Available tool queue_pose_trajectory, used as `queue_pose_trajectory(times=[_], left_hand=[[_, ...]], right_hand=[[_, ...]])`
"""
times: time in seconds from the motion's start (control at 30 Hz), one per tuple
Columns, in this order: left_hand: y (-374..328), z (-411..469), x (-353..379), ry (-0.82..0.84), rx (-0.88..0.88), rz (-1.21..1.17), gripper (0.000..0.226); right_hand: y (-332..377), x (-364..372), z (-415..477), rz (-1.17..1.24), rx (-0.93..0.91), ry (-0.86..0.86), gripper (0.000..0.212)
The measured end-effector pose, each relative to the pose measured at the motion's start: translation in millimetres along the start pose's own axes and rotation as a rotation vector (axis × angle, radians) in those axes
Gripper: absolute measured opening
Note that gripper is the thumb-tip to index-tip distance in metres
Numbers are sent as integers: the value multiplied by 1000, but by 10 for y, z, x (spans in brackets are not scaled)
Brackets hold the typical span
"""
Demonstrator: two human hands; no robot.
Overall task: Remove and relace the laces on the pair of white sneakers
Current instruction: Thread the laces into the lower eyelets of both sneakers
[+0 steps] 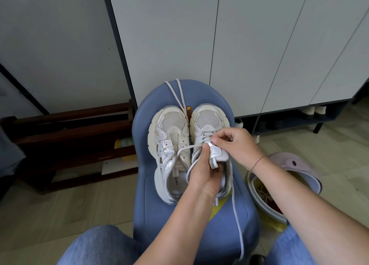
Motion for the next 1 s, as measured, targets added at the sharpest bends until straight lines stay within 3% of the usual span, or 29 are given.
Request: queue_pose_trajectory(times=[0.13,0.23,0.3,0.37,0.5,0.57,0.63,0.8,1.0], left_hand=[[-25,-1,-29,-7,-40,-31,16],[-30,-4,-41,-14,-51,-22,17],[-32,-4,-41,-13,-49,-13,17],[-23,-4,-36,-13,-52,0,17],[-22,-6,-18,7,-52,28,16],[-26,-3,-23,26,-50,61,13],[-22,4,-38,37,-50,102,11],[-2,-14,-45,62,-30,128,9],[-42,-53,-48,19,8,88,11]], right_hand=[[-135,-270,20,239,178,-193,12],[-320,-517,-26,541,457,-368,9],[-397,-491,-83,514,581,-351,8],[-345,-412,-80,343,492,-288,11],[53,-181,-31,-92,21,-74,12],[121,-69,-36,-211,-66,5,8],[127,-65,-30,-259,-65,-11,1],[70,-92,-17,-335,-40,5,12],[-137,-590,17,-470,138,-195,21]])
Point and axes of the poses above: each hand's wrist, its own z-axis towards the middle knuckle, its own x-axis out of the palm, y = z × x, the point moved 6 cm from there along z, towards the middle knuckle, and after that the axes turned 1 degree about -y, right-handed, at the moved point
